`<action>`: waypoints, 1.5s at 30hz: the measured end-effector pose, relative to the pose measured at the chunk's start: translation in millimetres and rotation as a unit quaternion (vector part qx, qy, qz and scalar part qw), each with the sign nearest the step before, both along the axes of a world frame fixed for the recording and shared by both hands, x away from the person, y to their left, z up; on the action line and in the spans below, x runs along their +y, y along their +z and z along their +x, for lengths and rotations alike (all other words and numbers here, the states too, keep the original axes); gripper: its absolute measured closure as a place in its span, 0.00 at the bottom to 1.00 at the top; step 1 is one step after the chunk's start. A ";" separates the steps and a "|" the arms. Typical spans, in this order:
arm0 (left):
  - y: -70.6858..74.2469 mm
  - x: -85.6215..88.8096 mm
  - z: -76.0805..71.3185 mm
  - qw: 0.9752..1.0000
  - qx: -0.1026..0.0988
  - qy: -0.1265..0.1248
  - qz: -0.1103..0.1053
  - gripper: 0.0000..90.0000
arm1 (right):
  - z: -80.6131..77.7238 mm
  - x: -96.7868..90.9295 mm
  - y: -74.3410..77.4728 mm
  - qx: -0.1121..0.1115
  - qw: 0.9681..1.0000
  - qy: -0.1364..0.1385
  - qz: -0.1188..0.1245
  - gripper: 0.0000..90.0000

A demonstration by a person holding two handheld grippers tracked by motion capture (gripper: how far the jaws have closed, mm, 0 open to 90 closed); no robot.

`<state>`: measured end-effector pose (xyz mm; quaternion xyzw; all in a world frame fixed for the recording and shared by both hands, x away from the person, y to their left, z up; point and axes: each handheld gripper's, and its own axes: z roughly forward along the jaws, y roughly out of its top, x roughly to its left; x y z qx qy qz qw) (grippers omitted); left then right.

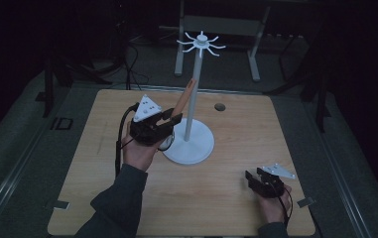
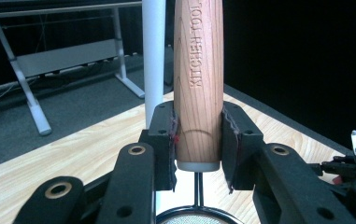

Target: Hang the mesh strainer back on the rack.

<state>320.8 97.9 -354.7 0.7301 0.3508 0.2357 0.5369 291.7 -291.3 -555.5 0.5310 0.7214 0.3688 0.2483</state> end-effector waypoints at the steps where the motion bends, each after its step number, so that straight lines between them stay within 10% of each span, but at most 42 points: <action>1: 0.7 0.0 0.0 1.000 0.000 0.001 -0.002 0.77 | 0.0 0.1 0.0 0.000 1.000 0.000 0.000 0.54; 45: 19.6 12.9 4.5 0.998 -0.017 0.032 -0.061 0.77 | 0.1 -0.2 -0.1 -0.001 1.000 -0.001 0.000 0.54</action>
